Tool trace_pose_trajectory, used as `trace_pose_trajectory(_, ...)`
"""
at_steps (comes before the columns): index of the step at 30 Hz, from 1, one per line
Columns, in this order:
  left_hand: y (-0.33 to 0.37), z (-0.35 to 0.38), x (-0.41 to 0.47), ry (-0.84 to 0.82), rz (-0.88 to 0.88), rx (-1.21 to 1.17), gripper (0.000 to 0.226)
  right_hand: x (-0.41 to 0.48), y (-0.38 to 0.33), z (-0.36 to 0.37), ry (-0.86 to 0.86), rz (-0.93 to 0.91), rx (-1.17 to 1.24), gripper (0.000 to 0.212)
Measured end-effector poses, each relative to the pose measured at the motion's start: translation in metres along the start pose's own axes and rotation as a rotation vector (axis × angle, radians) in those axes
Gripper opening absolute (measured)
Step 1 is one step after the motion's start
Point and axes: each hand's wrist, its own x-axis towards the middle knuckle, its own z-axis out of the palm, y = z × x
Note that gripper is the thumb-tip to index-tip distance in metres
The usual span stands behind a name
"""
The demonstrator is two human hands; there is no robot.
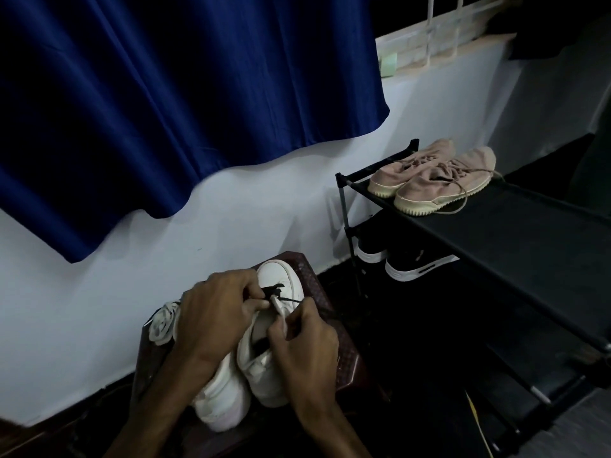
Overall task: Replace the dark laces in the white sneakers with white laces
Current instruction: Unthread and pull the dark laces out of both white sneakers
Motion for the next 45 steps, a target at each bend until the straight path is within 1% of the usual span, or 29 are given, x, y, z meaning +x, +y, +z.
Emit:
trace_pose_trajectory(1,-0.005,-0.003,0.002,0.004,-0.044,-0.083,0.018,0.003,-0.001,0.001,0.001,-0.002,-0.015,0.021)
trace_pose_trajectory(2,-0.013,-0.006,0.006,0.017,-0.101,-0.226,0.018,0.005,-0.002,0.002,0.004,-0.006,-0.019,0.020)
trace_pose_trajectory(4,-0.031,-0.012,0.013,0.104,-0.252,-0.635,0.019,0.004,-0.004,0.002,0.000,-0.001,-0.009,0.020)
trace_pose_trajectory(5,-0.038,-0.015,0.015,0.158,-0.328,-0.783,0.019,0.004,-0.004,0.002,0.002,0.003,0.000,0.020)
trace_pose_trajectory(6,-0.044,-0.016,0.015,0.191,-0.376,-0.827,0.019,0.003,-0.003,0.002,0.003,0.006,0.005,0.020)
trace_pose_trajectory(8,-0.050,-0.011,0.015,0.176,-0.363,-0.710,0.016,0.003,-0.004,0.002,0.008,0.017,0.012,0.021)
trace_pose_trajectory(9,-0.049,-0.009,0.012,0.122,-0.314,-0.594,0.023,0.002,-0.004,0.003,0.011,0.020,0.013,0.021)
trace_pose_trajectory(11,-0.039,-0.009,0.005,0.018,-0.109,-0.297,0.046,0.002,-0.005,0.003,0.011,0.016,0.013,0.022)
trace_pose_trajectory(12,-0.030,-0.010,0.002,-0.004,0.005,-0.189,0.049,0.002,-0.005,0.003,0.005,0.013,0.011,0.022)
trace_pose_trajectory(14,-0.010,-0.009,-0.001,-0.053,0.170,-0.039,0.037,0.002,-0.005,0.002,-0.015,0.018,0.004,0.022)
trace_pose_trajectory(15,-0.003,-0.006,-0.002,-0.082,0.201,0.029,0.031,0.002,-0.004,0.001,-0.025,0.025,-0.003,0.022)
trace_pose_trajectory(18,0.000,0.010,-0.002,-0.090,0.170,0.106,0.022,0.002,-0.004,-0.002,-0.044,0.038,-0.014,0.023)
trace_pose_trajectory(20,-0.003,0.017,0.001,-0.049,0.180,0.119,0.023,0.002,-0.005,-0.003,-0.052,0.037,-0.021,0.023)
trace_pose_trajectory(22,-0.005,0.019,0.000,-0.009,0.280,0.184,0.023,0.002,-0.006,-0.004,-0.057,0.035,-0.033,0.022)
trace_pose_trajectory(24,-0.008,0.016,-0.003,0.053,0.323,0.217,0.005,0.002,-0.007,-0.004,-0.063,0.026,-0.060,0.022)
trace_pose_trajectory(25,-0.012,0.012,-0.004,0.094,0.301,0.181,0.018,0.002,-0.007,-0.005,-0.058,0.021,-0.067,0.022)
trace_pose_trajectory(26,-0.020,0.009,-0.005,0.169,0.276,0.148,0.027,0.002,-0.007,-0.005,-0.050,0.015,-0.068,0.022)
trace_pose_trajectory(27,-0.025,0.000,-0.007,0.238,0.205,0.125,0.027,0.002,-0.007,-0.005,-0.043,0.011,-0.070,0.022)
trace_pose_trajectory(28,-0.032,-0.008,-0.006,0.327,0.150,0.122,0.024,0.003,-0.007,-0.005,-0.039,0.007,-0.072,0.021)
trace_pose_trajectory(31,-0.057,-0.032,-0.003,0.552,-0.177,0.012,0.009,0.003,-0.008,-0.005,-0.047,-0.002,-0.078,0.020)
trace_pose_trajectory(33,-0.072,-0.036,-0.003,0.600,-0.352,-0.048,0.003,0.004,-0.009,-0.005,-0.043,0.001,-0.078,0.019)
trace_pose_trajectory(35,-0.080,-0.034,-0.006,0.538,-0.444,-0.055,0.003,0.004,-0.009,-0.005,-0.037,0.006,-0.069,0.019)
trace_pose_trajectory(36,-0.079,-0.032,-0.009,0.471,-0.441,-0.032,0.006,0.004,-0.010,-0.005,-0.037,0.010,-0.063,0.020)
trace_pose_trajectory(37,-0.075,-0.028,-0.012,0.395,-0.384,0.001,0.013,0.003,-0.010,-0.005,-0.040,0.012,-0.060,0.020)
trace_pose_trajectory(39,-0.054,-0.022,-0.017,0.271,-0.188,0.066,0.027,0.004,-0.009,-0.005,-0.048,0.020,-0.061,0.020)
trace_pose_trajectory(40,-0.041,-0.020,-0.019,0.223,-0.085,0.068,0.030,0.004,-0.010,-0.005,-0.053,0.028,-0.064,0.020)
trace_pose_trajectory(42,-0.021,-0.008,-0.018,0.094,0.090,0.018,0.026,0.004,-0.010,-0.006,-0.058,0.043,-0.070,0.021)
trace_pose_trajectory(44,-0.012,0.005,-0.014,-0.027,0.143,0.017,0.020,0.004,-0.010,-0.007,-0.068,0.049,-0.079,0.022)
trace_pose_trajectory(45,-0.010,0.011,-0.011,-0.044,0.145,0.035,0.018,0.004,-0.010,-0.007,-0.073,0.049,-0.082,0.022)
